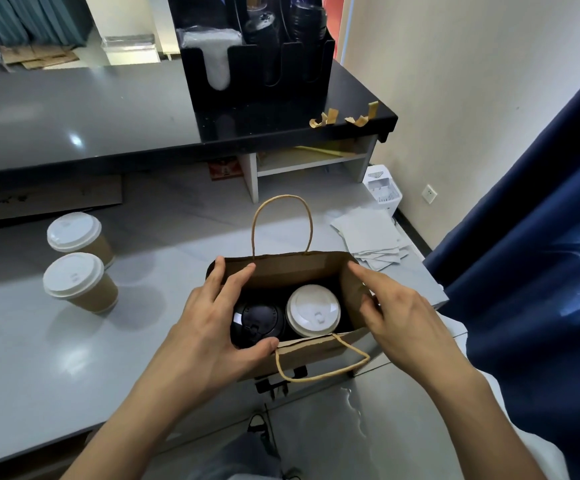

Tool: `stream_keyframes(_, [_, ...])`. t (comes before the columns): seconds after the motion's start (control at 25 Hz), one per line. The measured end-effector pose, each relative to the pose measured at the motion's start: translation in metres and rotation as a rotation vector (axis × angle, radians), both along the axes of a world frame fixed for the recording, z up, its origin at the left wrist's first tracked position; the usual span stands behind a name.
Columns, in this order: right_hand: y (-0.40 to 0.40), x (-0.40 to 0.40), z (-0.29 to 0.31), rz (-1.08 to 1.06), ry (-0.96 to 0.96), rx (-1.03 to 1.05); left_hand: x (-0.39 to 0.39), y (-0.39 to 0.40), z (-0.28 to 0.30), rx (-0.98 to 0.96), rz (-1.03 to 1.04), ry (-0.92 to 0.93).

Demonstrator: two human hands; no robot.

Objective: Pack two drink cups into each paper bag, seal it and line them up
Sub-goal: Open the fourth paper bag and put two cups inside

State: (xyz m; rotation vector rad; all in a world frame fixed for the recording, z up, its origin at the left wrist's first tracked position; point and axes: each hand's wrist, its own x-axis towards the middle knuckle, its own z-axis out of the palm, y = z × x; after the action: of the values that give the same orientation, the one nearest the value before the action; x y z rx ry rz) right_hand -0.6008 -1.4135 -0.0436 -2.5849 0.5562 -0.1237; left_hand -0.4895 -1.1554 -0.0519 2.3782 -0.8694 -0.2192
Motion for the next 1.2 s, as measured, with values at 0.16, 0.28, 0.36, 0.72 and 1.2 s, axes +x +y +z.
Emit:
stream_keyframes(0.16, [-0.016,0.021,0.001,-0.009,-0.011,0.002,0.023,-0.016,0.001,0.0,-0.017,0.012])
stream_keyframes(0.28, [-0.025,0.041,0.001,-0.016,-0.006,0.014,0.043,-0.026,0.003,-0.002,-0.018,0.02])
stream_keyframes(0.36, [-0.03,0.055,0.001,-0.01,-0.009,0.013,0.057,-0.028,0.003,-0.001,-0.018,0.013])
stream_keyframes(0.72, [-0.036,0.097,0.0,0.032,-0.013,0.017,0.101,-0.035,-0.001,-0.01,-0.001,-0.007])
stream_keyframes(1.2, [-0.084,0.164,0.0,0.208,-0.059,0.045,0.131,-0.067,0.003,0.044,0.153,-0.001])
